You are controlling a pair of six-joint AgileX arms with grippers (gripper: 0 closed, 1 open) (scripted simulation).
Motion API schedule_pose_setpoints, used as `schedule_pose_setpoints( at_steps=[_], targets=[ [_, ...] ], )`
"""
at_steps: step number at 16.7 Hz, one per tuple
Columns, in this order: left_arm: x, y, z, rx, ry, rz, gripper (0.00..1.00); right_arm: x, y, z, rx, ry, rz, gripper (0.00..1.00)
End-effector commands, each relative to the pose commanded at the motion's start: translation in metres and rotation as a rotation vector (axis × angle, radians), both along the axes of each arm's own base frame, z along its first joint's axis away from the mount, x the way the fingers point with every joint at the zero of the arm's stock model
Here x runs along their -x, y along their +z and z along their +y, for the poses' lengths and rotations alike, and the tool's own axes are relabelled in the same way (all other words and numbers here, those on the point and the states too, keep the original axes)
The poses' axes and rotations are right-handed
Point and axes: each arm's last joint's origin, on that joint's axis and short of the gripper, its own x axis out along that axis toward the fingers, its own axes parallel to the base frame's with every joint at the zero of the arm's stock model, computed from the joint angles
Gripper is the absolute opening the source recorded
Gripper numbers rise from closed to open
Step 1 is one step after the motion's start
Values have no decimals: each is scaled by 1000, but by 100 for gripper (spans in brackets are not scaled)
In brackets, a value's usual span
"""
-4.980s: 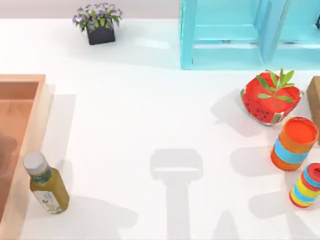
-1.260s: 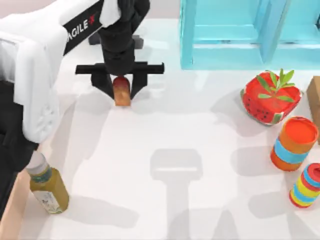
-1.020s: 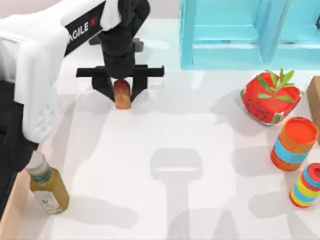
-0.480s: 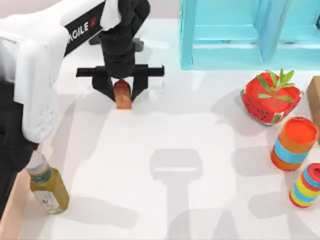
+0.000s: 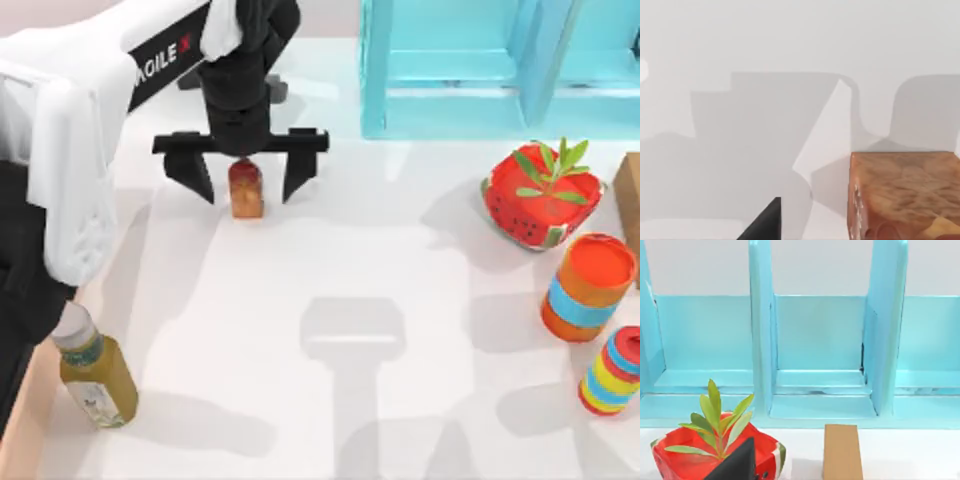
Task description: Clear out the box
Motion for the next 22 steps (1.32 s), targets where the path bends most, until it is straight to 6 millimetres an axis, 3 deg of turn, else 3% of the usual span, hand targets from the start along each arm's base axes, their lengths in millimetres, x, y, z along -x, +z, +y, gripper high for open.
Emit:
schedule_pose_setpoints(
  at_steps=[10,22],
  targets=[
    [-1,5,0,0,1,-1,100,0,0,0,0,0,0,100],
    [2,74,2,1,1,-4,100,0,0,0,0,0,0,100]
  ],
)
